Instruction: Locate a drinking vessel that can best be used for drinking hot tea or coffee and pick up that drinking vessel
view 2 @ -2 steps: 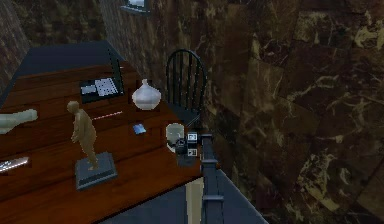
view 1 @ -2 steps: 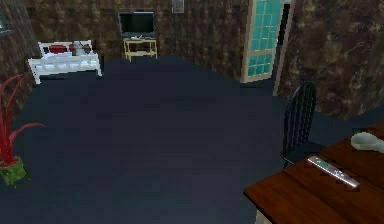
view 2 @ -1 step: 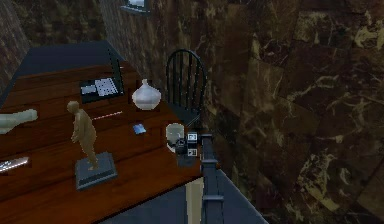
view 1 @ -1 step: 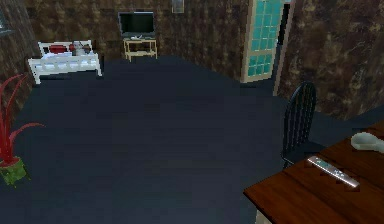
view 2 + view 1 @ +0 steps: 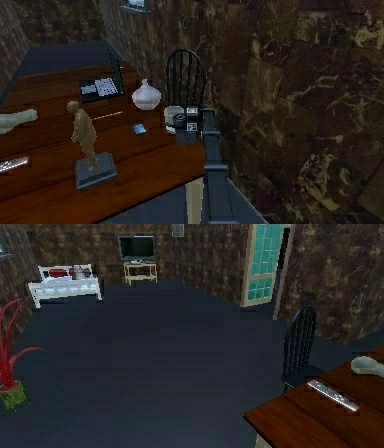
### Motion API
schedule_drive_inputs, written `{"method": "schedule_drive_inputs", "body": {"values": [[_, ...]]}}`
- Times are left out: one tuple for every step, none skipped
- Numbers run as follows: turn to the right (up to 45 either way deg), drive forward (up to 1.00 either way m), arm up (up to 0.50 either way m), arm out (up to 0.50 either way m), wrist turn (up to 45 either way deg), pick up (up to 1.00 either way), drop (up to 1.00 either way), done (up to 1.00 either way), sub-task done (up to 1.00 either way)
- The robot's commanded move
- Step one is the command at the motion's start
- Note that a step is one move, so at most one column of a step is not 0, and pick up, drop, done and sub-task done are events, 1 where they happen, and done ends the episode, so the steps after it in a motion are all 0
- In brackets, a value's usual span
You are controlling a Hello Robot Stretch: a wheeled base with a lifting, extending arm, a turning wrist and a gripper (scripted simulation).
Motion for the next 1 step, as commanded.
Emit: {"method": "schedule_drive_inputs", "body": {"values": [[0.0,0.00,0.00,0.00,0.0,0.00,0.00,1.00,0.00]]}}
